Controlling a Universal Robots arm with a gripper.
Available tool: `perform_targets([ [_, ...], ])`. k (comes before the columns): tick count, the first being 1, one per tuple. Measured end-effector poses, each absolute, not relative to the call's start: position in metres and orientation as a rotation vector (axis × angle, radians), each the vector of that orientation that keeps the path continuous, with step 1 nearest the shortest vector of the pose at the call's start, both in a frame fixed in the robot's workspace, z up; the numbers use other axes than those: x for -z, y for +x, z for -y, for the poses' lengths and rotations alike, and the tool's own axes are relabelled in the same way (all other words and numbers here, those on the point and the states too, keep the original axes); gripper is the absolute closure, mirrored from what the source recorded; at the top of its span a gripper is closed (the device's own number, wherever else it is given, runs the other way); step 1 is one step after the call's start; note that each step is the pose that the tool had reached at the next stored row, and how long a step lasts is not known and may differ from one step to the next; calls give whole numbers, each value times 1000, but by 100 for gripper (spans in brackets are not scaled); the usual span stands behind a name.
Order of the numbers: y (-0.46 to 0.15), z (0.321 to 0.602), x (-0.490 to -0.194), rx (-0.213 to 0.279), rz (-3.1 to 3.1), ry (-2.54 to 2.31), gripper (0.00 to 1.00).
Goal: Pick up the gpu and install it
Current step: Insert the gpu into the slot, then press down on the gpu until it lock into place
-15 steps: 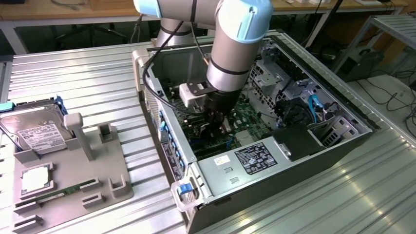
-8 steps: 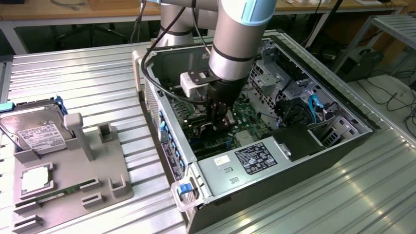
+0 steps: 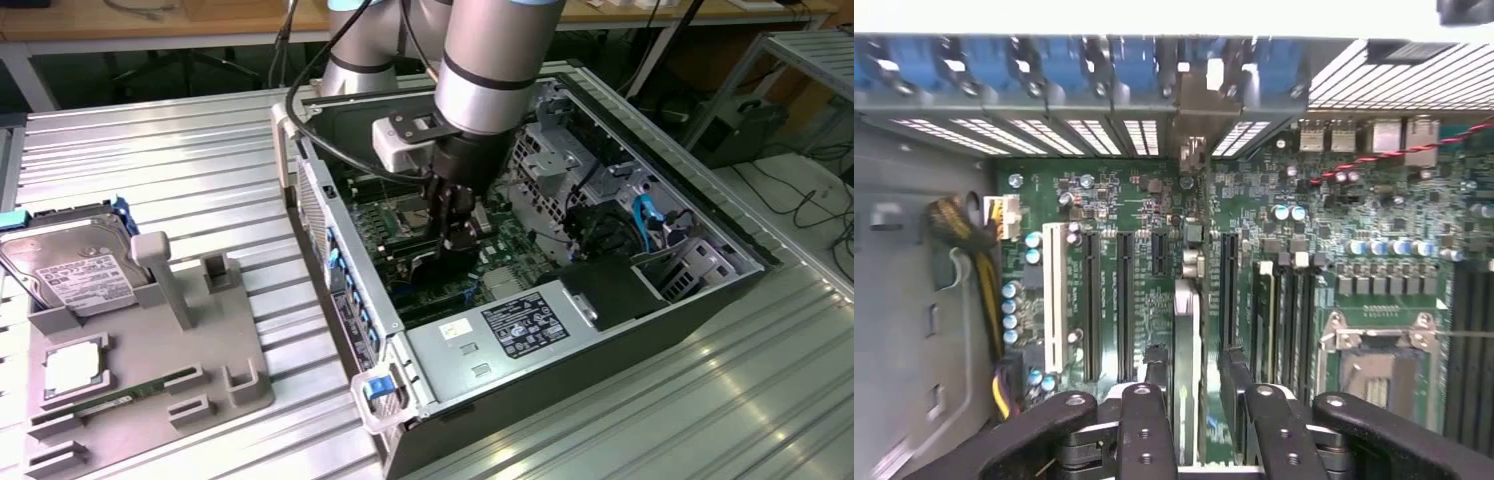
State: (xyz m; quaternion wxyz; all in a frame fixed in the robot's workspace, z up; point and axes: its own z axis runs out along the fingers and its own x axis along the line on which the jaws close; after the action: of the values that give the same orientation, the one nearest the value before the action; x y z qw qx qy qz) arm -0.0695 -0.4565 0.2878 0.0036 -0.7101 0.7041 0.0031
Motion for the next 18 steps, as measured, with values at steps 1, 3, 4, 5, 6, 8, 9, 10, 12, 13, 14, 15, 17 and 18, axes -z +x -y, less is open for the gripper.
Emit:
perform_targets([
  [1,-70,456,-289,-10,-2207,-2225,65],
  [3,-70,457,-290,-12,-2206,-2224,65],
  [4,-70,457,-290,-12,-2206,-2224,66],
  [5,-70,457,-290,-12,-2206,-2224,73],
  [6,-70,457,-290,-12,-2206,-2224,80],
  [8,-69,457,-290,-12,-2206,-2224,80],
  [9,-69,457,-290,-12,-2206,-2224,85],
  [10,-69,457,-290,-12,-2206,-2224,89],
  [12,-69,457,-291,-12,-2206,-2224,89],
  [13,-69,457,-291,-12,-2206,-2224,89],
  [14,-69,457,-291,-12,-2206,-2224,89],
  [15,-69,457,-291,-12,-2206,-2224,89],
  [17,-69,457,-291,-12,-2206,-2224,89],
  [18,-69,457,-291,-12,-2206,-2224,89],
])
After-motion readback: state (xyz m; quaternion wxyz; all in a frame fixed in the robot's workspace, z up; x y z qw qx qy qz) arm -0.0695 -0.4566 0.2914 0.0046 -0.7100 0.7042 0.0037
